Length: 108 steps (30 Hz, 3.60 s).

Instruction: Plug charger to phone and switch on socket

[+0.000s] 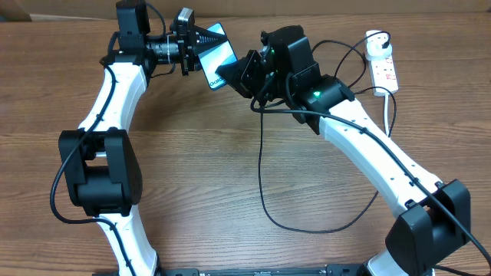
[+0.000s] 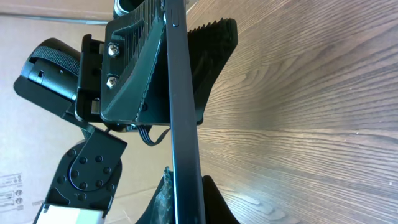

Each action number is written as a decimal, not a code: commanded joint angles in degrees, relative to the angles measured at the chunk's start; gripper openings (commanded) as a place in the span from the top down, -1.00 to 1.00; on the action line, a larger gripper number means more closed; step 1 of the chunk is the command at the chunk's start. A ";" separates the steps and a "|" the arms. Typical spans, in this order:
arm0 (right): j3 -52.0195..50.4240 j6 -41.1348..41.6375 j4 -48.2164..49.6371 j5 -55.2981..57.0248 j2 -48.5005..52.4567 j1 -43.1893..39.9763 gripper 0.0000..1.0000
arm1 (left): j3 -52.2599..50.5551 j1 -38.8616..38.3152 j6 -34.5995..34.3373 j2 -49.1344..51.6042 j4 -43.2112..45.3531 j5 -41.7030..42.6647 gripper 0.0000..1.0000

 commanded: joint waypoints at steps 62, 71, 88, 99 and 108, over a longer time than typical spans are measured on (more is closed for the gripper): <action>-0.94 -0.87 6.16 1.44 5.86 5.79 0.93 | 1.07 -8.09 -20.90 -1.33 0.85 -16.41 0.92; -0.94 -2.73 3.74 2.08 5.86 5.79 0.93 | 1.07 -8.09 -17.94 -1.33 7.13 -13.70 0.92; -0.94 -5.90 0.17 1.77 5.86 4.17 0.92 | 1.07 -7.87 -13.18 -1.33 11.04 -5.64 0.59; -0.94 -7.19 -0.15 -5.16 5.86 0.39 0.93 | 1.07 -7.87 -11.08 -1.33 13.07 -4.24 0.19; -0.94 -7.43 -0.13 -10.16 5.86 -3.56 0.93 | 1.07 -7.85 -11.13 -1.33 13.29 -3.39 0.26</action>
